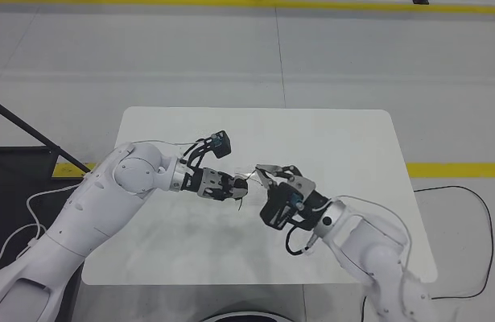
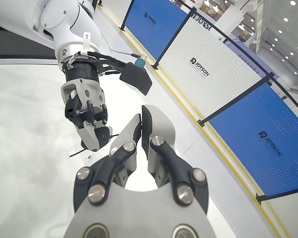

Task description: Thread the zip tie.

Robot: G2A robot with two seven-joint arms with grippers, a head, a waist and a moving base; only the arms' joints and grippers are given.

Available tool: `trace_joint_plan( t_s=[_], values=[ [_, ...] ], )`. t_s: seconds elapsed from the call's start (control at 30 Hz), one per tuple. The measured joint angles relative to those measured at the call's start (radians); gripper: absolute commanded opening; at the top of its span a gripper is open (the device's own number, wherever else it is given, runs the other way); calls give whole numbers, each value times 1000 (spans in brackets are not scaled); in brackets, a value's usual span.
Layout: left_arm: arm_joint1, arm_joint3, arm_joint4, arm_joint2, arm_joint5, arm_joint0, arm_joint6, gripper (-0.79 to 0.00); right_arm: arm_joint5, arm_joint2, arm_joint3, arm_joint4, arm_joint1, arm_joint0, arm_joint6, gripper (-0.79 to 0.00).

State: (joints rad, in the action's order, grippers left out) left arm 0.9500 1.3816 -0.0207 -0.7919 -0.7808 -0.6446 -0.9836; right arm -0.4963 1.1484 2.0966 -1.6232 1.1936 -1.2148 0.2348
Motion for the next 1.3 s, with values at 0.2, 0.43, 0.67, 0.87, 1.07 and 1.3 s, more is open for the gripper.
trace_joint_plan(
  t_s=[0.2, 0.43, 0.67, 0.87, 1.07, 1.3],
  values=[
    [1, -1, -1, -1, -1, -1, -5, -785, 17, -9, -2, -29, 1, -2, -17, -785],
    [3, -3, -3, -2, -2, 0, -14, -785, 44, -23, -10, -65, 2, -5, -34, -785],
    [5, -9, -9, -6, -3, -1, -6, -785, 40, -41, -21, -86, 4, 1, -28, -785],
    [5, -14, -17, -16, 1, -6, 12, -785, 11, -52, -29, -89, 5, 11, -21, -785],
    [6, -16, -24, -24, 7, -11, 25, -785, -48, -52, -30, -80, 2, 11, -35, -785],
    [8, -17, -30, -32, 11, -15, 33, -785, -127, -48, -37, -65, -3, 17, -32, -785]
  ],
)
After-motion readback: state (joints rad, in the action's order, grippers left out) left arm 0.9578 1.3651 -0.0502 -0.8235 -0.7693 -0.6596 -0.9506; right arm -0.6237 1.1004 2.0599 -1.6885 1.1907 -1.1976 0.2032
